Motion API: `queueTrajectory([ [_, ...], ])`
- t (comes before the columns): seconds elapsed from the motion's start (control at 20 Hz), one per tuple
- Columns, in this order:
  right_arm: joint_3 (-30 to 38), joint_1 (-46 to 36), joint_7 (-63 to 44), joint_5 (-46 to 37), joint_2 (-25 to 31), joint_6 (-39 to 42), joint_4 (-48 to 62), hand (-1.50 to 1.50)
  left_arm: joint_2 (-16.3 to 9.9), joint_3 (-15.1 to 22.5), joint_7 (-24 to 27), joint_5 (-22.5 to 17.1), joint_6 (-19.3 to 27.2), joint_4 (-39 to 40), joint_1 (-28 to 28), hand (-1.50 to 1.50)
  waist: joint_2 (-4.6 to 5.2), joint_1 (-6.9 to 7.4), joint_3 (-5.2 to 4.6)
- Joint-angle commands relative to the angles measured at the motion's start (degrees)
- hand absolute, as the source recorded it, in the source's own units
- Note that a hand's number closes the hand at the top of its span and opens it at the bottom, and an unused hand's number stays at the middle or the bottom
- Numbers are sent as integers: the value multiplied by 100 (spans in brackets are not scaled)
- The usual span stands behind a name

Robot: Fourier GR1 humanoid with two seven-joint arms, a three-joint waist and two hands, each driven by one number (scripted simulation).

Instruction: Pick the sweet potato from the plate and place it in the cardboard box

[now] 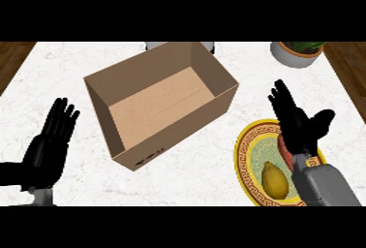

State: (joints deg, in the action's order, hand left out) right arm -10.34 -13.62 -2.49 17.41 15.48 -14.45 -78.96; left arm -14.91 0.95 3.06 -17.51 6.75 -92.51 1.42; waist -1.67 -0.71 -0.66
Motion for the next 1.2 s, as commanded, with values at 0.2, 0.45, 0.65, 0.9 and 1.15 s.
queueTrajectory([
  [0.2,-150,167,515,970,966,2929,-251,-150,-1177,-323,-170,1358,485,680,15,0,258,79,117],
  [0.45,-907,33,1998,-1363,2569,3501,-462,-150,-1391,-243,-392,1622,517,893,34,0,283,43,115],
  [0.65,-280,715,3914,-172,2463,4695,615,-150,-1478,-306,-620,1773,637,1183,-202,0,303,-62,127],
  [0.9,-133,160,5565,-1018,2951,5171,1652,-150,-1381,-118,-667,1934,619,1357,-488,0,301,168,119],
  [1.15,-601,-207,6078,-2448,3702,4168,1677,-150,-1262,24,-677,2065,668,1387,-535,0,262,263,104],
])
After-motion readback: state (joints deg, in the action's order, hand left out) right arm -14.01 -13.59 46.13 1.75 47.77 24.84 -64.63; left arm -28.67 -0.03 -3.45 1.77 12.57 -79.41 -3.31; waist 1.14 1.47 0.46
